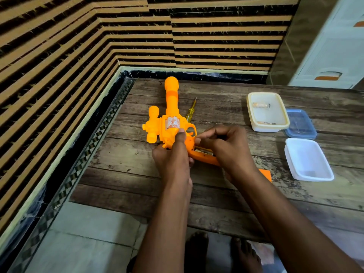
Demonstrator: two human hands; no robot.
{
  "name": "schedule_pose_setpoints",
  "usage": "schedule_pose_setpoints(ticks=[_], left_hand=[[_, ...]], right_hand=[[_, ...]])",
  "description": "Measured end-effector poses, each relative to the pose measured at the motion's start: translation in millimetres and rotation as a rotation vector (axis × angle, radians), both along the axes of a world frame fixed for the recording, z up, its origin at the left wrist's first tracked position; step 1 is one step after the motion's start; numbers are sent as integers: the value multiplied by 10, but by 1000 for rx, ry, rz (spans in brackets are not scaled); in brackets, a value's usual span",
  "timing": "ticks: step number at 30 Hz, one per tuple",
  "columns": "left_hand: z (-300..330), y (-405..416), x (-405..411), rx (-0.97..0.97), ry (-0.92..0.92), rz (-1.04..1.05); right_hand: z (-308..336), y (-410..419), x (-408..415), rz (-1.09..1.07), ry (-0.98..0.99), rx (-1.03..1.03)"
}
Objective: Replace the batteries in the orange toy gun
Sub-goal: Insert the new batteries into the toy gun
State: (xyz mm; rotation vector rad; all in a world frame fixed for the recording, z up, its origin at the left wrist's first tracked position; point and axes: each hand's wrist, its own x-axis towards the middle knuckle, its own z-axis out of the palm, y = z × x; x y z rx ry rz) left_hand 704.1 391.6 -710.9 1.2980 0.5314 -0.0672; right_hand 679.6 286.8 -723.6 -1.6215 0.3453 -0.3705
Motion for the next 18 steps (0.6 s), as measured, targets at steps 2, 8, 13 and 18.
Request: schedule_pose_setpoints(ticks=[2,8,13,18], left_hand=[[8,4,0,4,1,3],[47,30,12,0,-5,9],[100,32,-19,-62,20,11],[123,51,-61,-65,35,13]], right_hand=[[-5,15,8,-5,0,11],[-20,30,-46,-15,-27,28],[52,-22,-108,56,29,-99],[196,-333,-352,70,44,-416]])
